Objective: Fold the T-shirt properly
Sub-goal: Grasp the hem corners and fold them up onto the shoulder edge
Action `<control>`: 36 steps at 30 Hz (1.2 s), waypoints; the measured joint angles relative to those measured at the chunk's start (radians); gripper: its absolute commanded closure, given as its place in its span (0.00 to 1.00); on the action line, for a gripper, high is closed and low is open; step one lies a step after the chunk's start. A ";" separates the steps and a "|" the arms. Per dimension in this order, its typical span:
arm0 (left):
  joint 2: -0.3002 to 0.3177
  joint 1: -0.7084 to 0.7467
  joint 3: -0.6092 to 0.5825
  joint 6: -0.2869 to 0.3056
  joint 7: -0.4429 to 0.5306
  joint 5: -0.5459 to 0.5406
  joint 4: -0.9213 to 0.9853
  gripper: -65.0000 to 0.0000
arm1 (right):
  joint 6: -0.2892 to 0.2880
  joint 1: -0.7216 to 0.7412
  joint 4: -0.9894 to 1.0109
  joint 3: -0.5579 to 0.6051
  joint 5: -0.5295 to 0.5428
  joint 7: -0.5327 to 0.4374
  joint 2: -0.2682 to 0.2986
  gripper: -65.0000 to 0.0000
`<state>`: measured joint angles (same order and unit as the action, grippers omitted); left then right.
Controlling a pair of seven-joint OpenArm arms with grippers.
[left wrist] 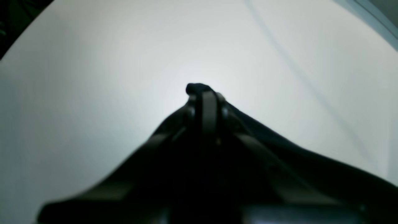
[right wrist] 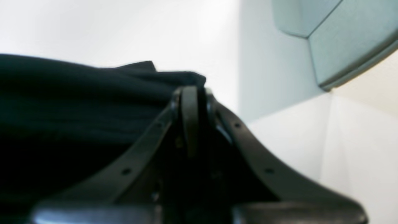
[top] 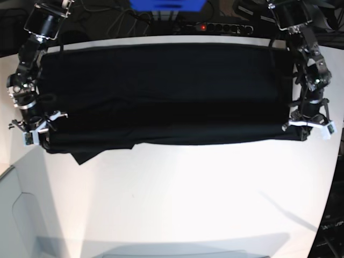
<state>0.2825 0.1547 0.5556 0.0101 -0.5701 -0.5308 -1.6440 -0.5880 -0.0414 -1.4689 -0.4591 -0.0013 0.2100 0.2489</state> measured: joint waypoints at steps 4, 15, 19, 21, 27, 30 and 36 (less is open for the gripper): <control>-0.020 0.070 0.026 0.001 0.006 -0.002 -0.034 1.00 | -0.004 -0.048 -0.002 -0.010 0.002 -0.001 0.002 1.00; -0.055 0.149 0.044 0.000 0.002 0.003 -0.020 1.00 | -0.006 -0.178 -0.100 -0.005 0.002 -0.003 0.002 1.00; -0.073 0.147 0.045 0.000 0.002 0.002 -0.003 1.00 | -0.006 -0.206 -0.084 -0.005 -0.002 0.000 0.001 1.00; -0.072 0.153 0.045 0.000 0.002 0.002 0.002 1.00 | -0.006 -0.216 -0.075 -0.006 -0.002 0.000 0.001 1.00; -0.072 0.189 0.045 0.000 0.002 0.003 0.011 1.00 | -0.006 -0.245 -0.076 -0.008 -0.002 -0.001 0.001 1.00; -0.072 0.206 0.045 0.000 0.005 0.002 -0.003 1.00 | -0.006 -0.248 -0.077 -0.008 -0.002 -0.001 0.003 1.00; -0.081 0.236 0.096 0.000 -0.004 -0.002 -0.029 1.00 | -0.006 -0.248 -0.077 -0.008 -0.002 0.000 0.003 1.00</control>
<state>0.2016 0.3908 0.6518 0.0105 -0.5743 -0.5327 -1.6733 -0.5945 -0.2893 -1.5455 -0.4667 -0.0032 0.2100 0.2523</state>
